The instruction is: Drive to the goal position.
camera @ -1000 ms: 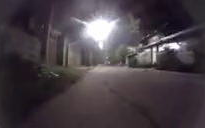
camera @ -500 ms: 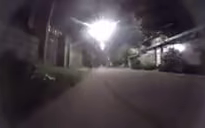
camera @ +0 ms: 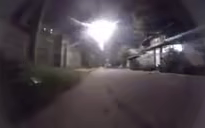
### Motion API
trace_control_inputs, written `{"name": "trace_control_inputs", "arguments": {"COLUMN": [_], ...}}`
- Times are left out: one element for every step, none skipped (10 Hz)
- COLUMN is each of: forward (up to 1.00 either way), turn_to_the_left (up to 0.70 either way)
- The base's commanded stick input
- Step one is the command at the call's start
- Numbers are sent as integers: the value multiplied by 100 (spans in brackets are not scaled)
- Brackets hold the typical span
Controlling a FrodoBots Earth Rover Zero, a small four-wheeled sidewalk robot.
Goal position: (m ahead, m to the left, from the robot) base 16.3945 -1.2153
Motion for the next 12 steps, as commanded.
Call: {"name": "trace_control_inputs", "arguments": {"forward": [70, 70, 70, 70, 70, 70, 70, 70, 70, 70, 70, 70], "turn_to_the_left": [0, 0, 0, 0, 0, 0, 0, 0, 0, -35, -25, 0]}}
